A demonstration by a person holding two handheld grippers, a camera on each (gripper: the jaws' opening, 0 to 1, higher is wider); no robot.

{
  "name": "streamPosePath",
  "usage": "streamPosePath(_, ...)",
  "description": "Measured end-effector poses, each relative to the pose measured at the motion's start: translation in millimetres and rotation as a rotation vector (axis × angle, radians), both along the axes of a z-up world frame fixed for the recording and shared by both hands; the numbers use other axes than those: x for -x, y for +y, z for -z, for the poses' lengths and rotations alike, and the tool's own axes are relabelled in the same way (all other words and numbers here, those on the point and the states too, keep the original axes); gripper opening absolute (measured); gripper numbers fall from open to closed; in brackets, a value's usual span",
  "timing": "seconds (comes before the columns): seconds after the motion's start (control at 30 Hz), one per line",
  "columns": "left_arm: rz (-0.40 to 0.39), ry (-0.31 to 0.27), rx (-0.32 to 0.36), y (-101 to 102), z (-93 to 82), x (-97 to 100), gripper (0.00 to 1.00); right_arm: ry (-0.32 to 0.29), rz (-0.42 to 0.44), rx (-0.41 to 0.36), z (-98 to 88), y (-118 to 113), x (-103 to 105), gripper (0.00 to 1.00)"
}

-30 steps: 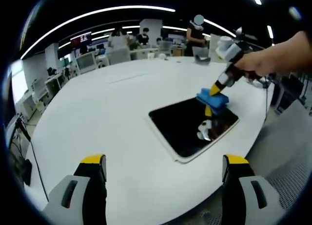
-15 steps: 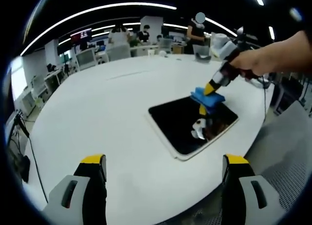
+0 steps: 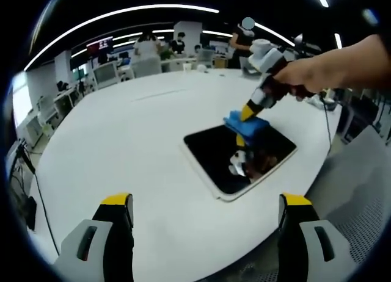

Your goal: Wipe the mirror surface with the cleaning cloth until all visible marks leave the cleaned area.

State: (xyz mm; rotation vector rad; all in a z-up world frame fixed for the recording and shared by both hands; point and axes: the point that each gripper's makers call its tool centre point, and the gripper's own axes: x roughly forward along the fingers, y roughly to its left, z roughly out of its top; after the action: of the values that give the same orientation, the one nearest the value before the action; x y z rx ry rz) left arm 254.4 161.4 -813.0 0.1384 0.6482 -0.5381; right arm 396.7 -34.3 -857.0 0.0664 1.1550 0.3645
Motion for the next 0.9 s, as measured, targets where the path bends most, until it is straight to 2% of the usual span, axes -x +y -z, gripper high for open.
streamPosePath(0.07,0.008,-0.015,-0.003,-1.7,-2.5,-0.6,1.0,0.004,-0.002,-0.005,-0.6,2.2,0.8,0.04)
streamPosePath(0.17,0.001,-0.003,-0.001,-0.6,-0.6,-0.2,1.0,0.006,-0.014,0.013,-1.4,3.4,1.0,0.04)
streamPosePath(0.3,-0.003,-0.005,0.004,-0.7,-1.4,-0.2,0.99,0.014,-0.018,-0.01,-0.9,11.1,0.8,0.04)
streamPosePath(0.9,-0.028,0.027,0.019,-1.0,1.8,2.2,0.99,0.01,-0.094,-0.018,-0.5,47.5,-3.1,0.04)
